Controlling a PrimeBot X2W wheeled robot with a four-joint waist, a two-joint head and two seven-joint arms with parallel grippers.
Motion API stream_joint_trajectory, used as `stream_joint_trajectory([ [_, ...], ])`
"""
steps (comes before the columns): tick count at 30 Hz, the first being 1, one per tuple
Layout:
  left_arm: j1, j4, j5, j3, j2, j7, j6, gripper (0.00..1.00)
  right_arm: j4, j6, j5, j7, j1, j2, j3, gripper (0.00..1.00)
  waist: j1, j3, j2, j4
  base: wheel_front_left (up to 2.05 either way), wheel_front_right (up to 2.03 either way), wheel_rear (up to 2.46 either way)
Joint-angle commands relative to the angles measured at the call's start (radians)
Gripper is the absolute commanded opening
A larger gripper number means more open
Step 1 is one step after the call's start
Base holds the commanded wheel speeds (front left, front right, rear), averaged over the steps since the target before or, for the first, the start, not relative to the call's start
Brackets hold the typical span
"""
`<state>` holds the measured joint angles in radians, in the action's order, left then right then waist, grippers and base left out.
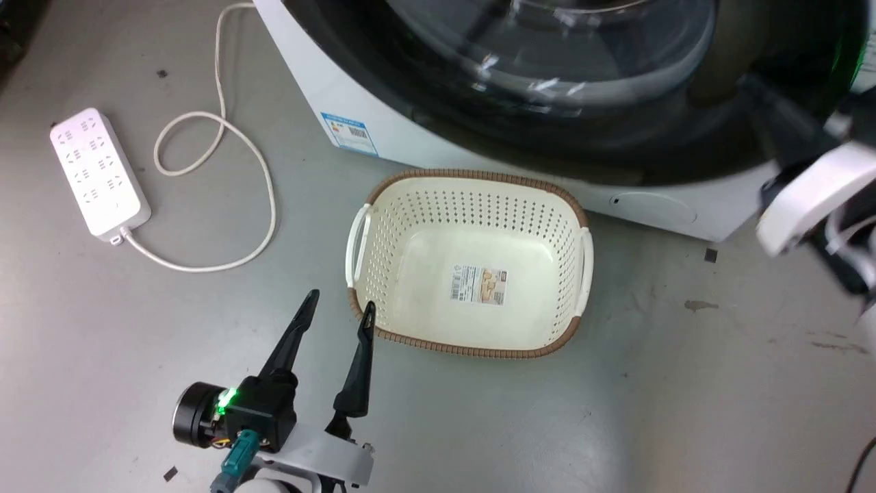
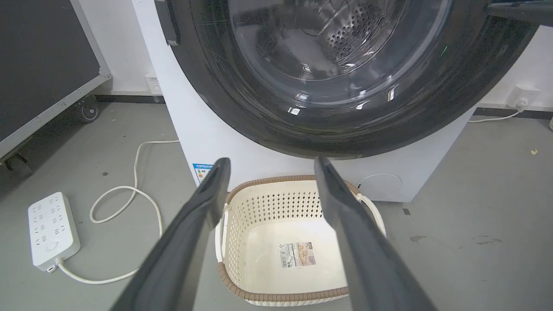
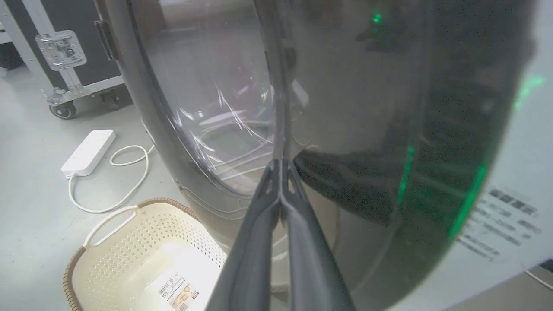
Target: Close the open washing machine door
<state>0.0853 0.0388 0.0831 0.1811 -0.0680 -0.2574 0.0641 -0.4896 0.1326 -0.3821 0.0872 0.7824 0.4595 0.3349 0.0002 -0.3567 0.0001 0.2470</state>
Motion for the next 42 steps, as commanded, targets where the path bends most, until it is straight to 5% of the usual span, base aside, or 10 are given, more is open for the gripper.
stream_joint_trajectory([
  [1, 0.015, -0.002, -0.006, 0.003, 0.006, -0.004, -0.002, 1.00, -0.016, -0.002, -0.005, -0.002, 0.031, 0.016, -0.012, 0.00, -0.0002, -0.007, -0.0001, 0.003, 0.00, 0.00, 0.00],
  [11, 0.035, 0.003, -0.003, 0.008, 0.012, -0.004, -0.006, 1.00, -0.164, -0.002, 0.006, -0.006, 0.173, 0.003, -0.054, 0.00, -0.0002, -0.026, -0.0001, 0.007, 0.00, 0.00, 0.00],
  [21, 0.019, 0.012, 0.010, -0.020, 0.014, -0.004, -0.015, 1.00, -0.224, -0.002, 0.010, 0.095, 0.109, -0.038, -0.032, 0.00, -0.0002, 0.079, -0.0001, -0.035, 0.00, 0.00, 0.00],
  [22, 0.016, 0.011, 0.012, -0.027, 0.015, -0.004, -0.016, 1.00, -0.218, -0.002, 0.015, 0.112, 0.094, -0.041, -0.030, 0.29, -0.0002, 0.094, -0.0001, -0.042, 0.00, 0.00, 0.00],
  [23, 0.012, 0.009, 0.013, -0.033, 0.015, -0.004, -0.016, 1.00, -0.209, -0.002, 0.023, 0.129, 0.077, -0.044, -0.030, 1.00, -0.0002, 0.112, -0.0001, -0.051, 0.00, 0.00, 0.00],
  [33, -0.073, 0.014, 0.025, -0.088, 0.011, -0.004, -0.007, 1.00, 0.014, -0.002, 0.106, 0.173, -0.257, -0.128, -0.114, 1.00, -0.0002, 0.285, -0.0001, -0.145, 0.00, 0.00, 0.00],
  [42, -0.141, 0.054, 0.047, -0.107, 0.009, -0.004, 0.012, 1.00, 0.286, -0.002, 0.282, 0.174, -0.623, -0.320, -0.331, 1.00, -0.0002, 0.371, -0.0001, -0.206, 0.00, 0.00, 0.00],
])
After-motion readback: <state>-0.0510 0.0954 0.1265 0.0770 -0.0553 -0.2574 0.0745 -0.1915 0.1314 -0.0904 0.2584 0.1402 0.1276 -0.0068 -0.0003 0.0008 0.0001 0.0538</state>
